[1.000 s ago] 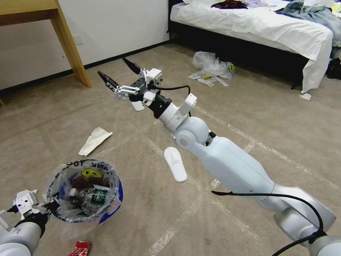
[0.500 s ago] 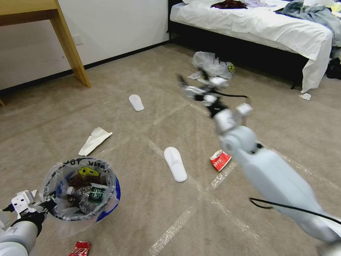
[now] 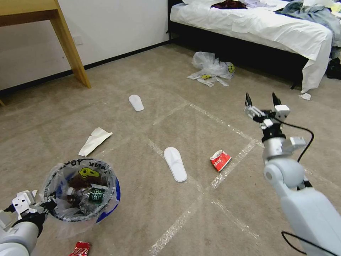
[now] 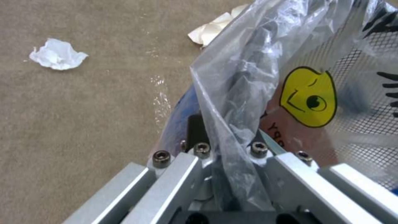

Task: Pick up the trash bin and place the garbage on the floor into it.

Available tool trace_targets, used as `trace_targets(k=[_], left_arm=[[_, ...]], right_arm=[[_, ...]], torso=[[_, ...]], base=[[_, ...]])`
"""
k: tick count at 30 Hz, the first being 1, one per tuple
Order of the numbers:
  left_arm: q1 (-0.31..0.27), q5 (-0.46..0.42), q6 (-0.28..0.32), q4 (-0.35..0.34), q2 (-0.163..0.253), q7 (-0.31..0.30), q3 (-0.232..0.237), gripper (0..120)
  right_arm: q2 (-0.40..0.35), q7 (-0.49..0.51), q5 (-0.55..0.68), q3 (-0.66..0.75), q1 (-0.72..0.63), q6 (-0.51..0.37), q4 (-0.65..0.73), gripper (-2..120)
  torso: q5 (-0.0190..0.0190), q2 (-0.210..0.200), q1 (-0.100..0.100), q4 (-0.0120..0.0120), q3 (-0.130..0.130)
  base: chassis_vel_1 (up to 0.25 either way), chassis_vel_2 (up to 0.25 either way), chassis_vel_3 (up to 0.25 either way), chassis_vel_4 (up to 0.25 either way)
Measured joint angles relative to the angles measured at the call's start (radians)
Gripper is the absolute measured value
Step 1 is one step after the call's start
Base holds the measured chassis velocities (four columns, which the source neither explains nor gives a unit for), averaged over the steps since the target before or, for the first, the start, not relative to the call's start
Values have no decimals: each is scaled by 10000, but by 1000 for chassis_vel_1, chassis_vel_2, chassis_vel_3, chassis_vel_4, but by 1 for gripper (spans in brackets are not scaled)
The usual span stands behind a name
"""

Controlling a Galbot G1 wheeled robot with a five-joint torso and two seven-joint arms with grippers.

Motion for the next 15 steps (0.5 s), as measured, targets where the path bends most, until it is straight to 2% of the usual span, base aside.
trace_targets(k=[7, 15], left_arm=[[-33, 140, -6, 85, -9, 205, 18, 1], [-79, 170, -6, 222, 4, 282, 34, 1]], right_arm=[[424, 92, -609, 335, -713, 73, 70, 100], [521, 115, -666, 330, -792, 84, 28, 100]], torso=[[-1, 0, 0, -1, 1], [-1, 0, 0, -1, 1]], base=[[0, 0, 0, 0], [0, 0, 0, 0]])
